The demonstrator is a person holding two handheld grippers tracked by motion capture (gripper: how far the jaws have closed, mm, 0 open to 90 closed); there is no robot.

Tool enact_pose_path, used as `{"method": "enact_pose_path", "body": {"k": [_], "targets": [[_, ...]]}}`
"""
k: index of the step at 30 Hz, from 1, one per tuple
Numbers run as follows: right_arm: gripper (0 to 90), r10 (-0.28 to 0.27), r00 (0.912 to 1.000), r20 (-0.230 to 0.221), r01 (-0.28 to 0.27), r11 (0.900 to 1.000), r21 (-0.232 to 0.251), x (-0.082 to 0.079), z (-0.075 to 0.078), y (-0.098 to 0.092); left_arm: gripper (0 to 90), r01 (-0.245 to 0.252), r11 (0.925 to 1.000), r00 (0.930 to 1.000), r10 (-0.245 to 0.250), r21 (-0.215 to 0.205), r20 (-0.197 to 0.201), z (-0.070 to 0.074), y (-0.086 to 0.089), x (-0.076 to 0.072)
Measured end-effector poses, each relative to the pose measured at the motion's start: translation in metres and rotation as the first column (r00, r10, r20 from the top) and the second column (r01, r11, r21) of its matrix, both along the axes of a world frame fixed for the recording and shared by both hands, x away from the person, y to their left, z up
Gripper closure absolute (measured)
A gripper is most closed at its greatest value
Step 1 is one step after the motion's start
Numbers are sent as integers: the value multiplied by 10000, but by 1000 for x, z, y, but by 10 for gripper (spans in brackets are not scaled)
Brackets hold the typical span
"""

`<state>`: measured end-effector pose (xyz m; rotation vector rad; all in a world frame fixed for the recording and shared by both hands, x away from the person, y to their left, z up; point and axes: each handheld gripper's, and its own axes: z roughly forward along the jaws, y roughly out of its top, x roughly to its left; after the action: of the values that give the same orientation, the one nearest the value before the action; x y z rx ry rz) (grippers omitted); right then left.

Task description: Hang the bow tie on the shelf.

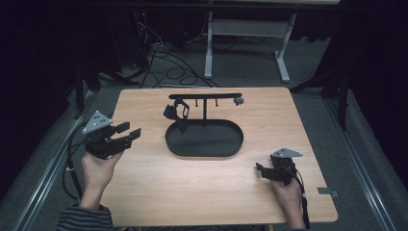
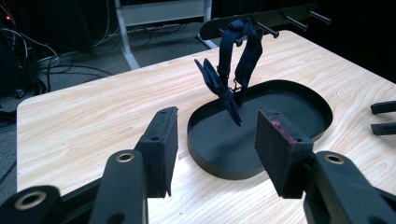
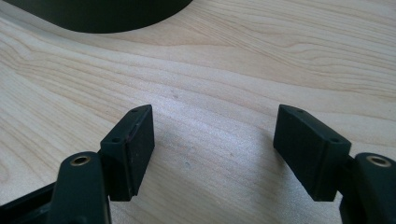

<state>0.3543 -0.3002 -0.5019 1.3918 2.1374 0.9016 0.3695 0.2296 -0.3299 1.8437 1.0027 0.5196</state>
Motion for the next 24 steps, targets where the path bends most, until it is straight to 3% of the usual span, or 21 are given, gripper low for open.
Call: {"method": "enact_pose_path", "body": {"k": [15,24], "targets": [[304,36,10000,44,-36,10000,-33,0,0,0,490,-147,9992,9998,143,-379,-122,-17,13,-19],[303,34,10000,33,-34,10000,-42,0,0,0,490,-185,9987,9994,171,-473,-297,-29,15,-24]]}}
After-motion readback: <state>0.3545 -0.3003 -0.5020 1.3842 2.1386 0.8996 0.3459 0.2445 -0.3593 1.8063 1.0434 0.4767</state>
